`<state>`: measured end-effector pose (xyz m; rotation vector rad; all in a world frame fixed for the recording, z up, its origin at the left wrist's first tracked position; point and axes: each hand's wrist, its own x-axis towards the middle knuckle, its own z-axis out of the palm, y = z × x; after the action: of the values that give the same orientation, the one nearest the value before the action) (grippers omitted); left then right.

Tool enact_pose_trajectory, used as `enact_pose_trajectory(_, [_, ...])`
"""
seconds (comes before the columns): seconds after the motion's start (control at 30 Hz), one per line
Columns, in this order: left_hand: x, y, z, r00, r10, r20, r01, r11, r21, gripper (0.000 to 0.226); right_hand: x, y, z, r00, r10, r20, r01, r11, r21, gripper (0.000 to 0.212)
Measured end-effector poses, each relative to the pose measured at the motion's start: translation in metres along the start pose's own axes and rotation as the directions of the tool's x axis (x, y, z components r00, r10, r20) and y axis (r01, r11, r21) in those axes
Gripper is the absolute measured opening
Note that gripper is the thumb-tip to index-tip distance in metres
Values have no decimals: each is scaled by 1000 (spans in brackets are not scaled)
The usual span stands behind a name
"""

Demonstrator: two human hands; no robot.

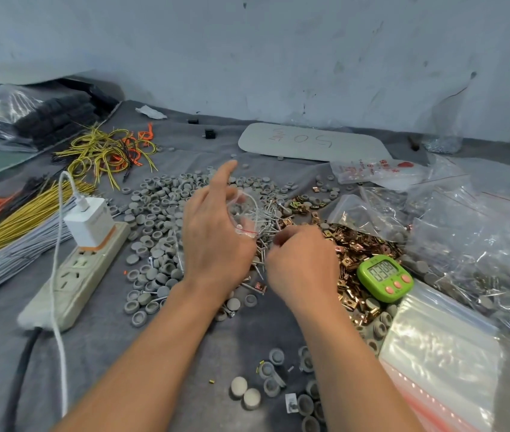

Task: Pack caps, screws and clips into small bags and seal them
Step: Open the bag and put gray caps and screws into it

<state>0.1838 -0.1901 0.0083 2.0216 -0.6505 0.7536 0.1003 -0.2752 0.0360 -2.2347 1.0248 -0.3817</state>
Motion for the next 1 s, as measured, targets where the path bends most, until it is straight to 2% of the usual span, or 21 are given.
enact_pose_trajectory(0.1, [0, -1, 1, 1000, 17, -18, -17, 1000, -1, 91, -6, 0, 10, 991, -52, 122, 80, 967, -243, 21])
enact_pose_trajectory(0.33, [1, 1, 0, 1000, 3, -3, -3, 1000, 13, 83, -6, 6, 1, 975, -138, 172, 185, 935, -301, 9])
enact_pose_trajectory(0.4, [0, 1, 1, 1000, 2, 17, -2, 1000, 21, 85, -5, 9, -4, 984, -132, 116, 156, 959, -235, 8])
enact_pose_trajectory(0.5, [0, 0, 2, 998, 18, 68, -21, 999, 40, 92, -1, 14, -12, 993, -116, -36, 117, 993, 35, 9])
enact_pose_trajectory(0.57, [-2, -1, 4, 983, 52, 174, -60, 997, 43, 103, -2, 13, -17, 978, -153, -140, 180, 960, 212, 12])
enact_pose_trajectory(0.6, [-3, -1, 5, 971, 74, 227, -85, 996, 38, 108, -3, 12, -19, 969, -180, -172, 219, 943, 249, 11])
enact_pose_trajectory(0.67, [-5, -1, 7, 951, 126, 283, -132, 991, 2, 110, -7, 10, -21, 951, -251, -182, 288, 932, 220, 11])
enact_pose_trajectory(0.77, [-7, 0, 7, 933, 203, 298, -184, 979, -90, 100, -10, 9, -18, 932, -338, -127, 353, 927, 124, 15])
enact_pose_trajectory(0.9, [-8, 2, 4, 919, 255, 300, -220, 964, -146, 89, -6, 6, -13, 956, -294, -21, 294, 950, 105, 17])
enact_pose_trajectory(1.0, [-8, 6, 1, 918, 260, 299, -219, 962, -163, 81, 0, 9, -8, 961, -275, -13, 274, 953, 125, 16])
